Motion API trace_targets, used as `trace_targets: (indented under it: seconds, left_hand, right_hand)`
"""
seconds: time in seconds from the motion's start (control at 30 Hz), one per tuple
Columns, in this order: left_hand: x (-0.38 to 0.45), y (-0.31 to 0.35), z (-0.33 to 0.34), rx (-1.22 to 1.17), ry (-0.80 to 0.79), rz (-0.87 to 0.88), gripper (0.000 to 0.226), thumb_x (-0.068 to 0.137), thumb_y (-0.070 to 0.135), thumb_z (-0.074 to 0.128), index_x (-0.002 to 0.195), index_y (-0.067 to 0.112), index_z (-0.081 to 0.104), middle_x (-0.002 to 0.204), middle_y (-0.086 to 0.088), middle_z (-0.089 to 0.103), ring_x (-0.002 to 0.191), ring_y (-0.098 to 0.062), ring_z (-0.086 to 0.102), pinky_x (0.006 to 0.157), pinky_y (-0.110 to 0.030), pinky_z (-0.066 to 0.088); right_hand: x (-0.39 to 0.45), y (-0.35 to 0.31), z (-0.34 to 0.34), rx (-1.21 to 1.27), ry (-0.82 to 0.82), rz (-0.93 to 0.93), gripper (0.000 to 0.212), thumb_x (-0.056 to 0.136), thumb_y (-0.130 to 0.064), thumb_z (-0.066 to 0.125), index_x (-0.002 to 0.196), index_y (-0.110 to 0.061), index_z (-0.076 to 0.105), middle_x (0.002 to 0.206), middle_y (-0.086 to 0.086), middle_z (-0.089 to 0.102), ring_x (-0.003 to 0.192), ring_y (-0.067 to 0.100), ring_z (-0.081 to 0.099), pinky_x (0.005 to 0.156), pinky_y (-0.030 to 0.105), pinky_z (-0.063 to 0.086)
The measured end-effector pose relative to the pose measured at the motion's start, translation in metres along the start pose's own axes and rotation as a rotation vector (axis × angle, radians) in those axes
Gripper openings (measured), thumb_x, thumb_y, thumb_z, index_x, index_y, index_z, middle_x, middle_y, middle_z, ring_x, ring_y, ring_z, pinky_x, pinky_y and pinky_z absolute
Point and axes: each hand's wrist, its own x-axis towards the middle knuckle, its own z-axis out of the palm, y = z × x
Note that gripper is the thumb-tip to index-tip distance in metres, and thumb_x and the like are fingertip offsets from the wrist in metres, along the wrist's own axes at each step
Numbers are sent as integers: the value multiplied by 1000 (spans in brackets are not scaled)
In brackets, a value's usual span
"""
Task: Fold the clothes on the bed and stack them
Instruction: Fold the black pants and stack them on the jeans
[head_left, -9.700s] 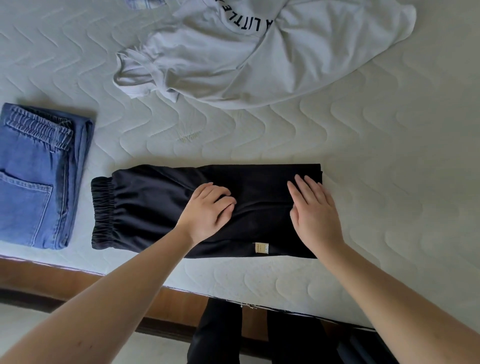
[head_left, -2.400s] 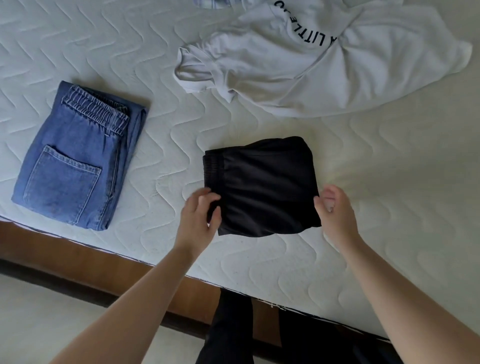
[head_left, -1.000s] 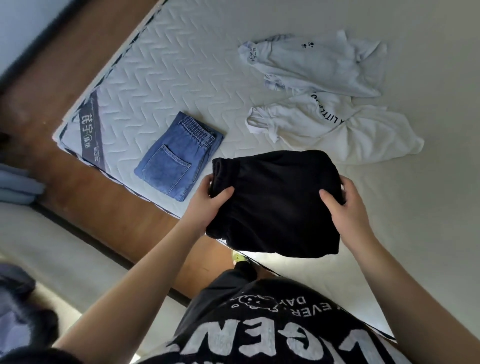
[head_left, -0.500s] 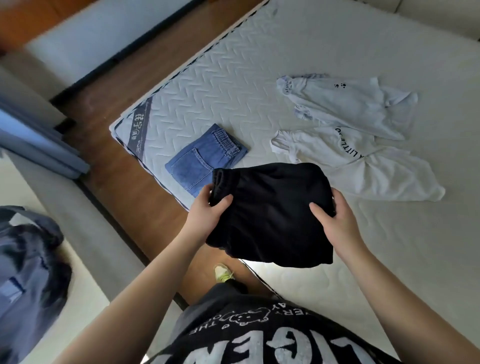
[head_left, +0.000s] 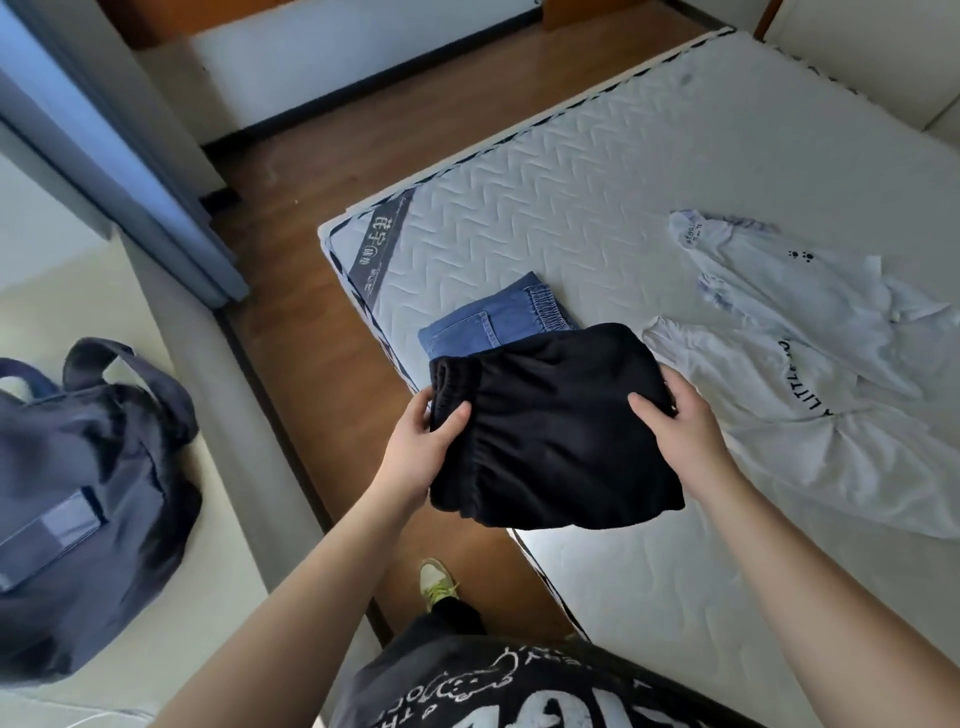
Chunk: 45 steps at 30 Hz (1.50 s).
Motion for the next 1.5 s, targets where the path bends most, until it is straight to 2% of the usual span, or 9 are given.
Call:
trace_targets:
  seconds: [0.2,0.33,0.53,0.73,0.83,1.03,1.27,1.4,1.5]
  left_hand:
    - [42,7,-51,-93,-42,-59,39,73,50,79,107,51,62,108,17,71,100,-8,69,90,-35,55]
    - [69,9,-66,-114,-67,-103,44,82,40,75,122,42,57,117,11,68,101,-9,69,91,-35,55]
    - [114,1,-74,-177,-123,-141,40,89,22,70,122,42,58,122,6,67,108,-16,67,89,-35,56]
    - [174,-16,-61,-265,-51,-179,36,91,18,66,117,43,61,123,6,67,110,-15,66,81,-26,57]
    - [214,-31,-49,-303,-15,-211,40,89,20,68,122,40,58,124,5,67,111,-17,66,82,-27,56]
    - [291,-84,-22,-346,74,-264,42,90,16,67,126,35,57,126,4,66,116,-19,63,96,-39,52]
    - [351,-140,-15,-392,163,-329,46,93,16,65,132,37,53,123,10,66,109,-14,66,98,-43,52]
    - [369,-160,-14,-412,185,-308,47,93,13,65,133,33,52,127,4,64,115,-20,64,97,-44,52]
    - [373,-167,-17,-370,217,-334,51,92,16,67,136,35,48,129,3,62,114,-21,64,93,-44,55]
  right_hand:
    - [41,-29,56,-30,15,-12,35,92,-30,62,121,-48,56,113,-29,64,103,-8,61,78,5,46]
    - [62,-33,74,-40,31,5,35,92,-32,61,122,-48,55,116,-28,64,108,-7,59,90,19,45]
    - [108,-22,89,-91,-8,19,39,95,-29,59,133,-35,53,124,-20,62,116,-2,57,105,32,45]
    - [186,4,105,-120,-63,39,45,96,-27,59,140,-24,49,137,-9,56,128,8,51,111,39,39]
    - [230,20,112,-161,-39,16,42,96,-28,58,138,-24,51,134,-12,58,125,4,52,110,35,41]
    - [308,81,135,-232,-4,-34,40,97,-27,58,136,-22,54,133,-12,59,120,-5,52,101,7,36]
    - [366,154,160,-285,-47,-25,42,96,-29,58,138,-24,53,130,-22,53,119,-10,46,98,-1,31]
    - [387,180,170,-325,-48,-58,43,97,-30,57,139,-25,51,125,-33,47,111,-27,39,94,-5,26]
    - [399,190,175,-399,-67,-80,45,98,-28,55,141,-22,48,135,-17,52,122,-9,44,104,10,31]
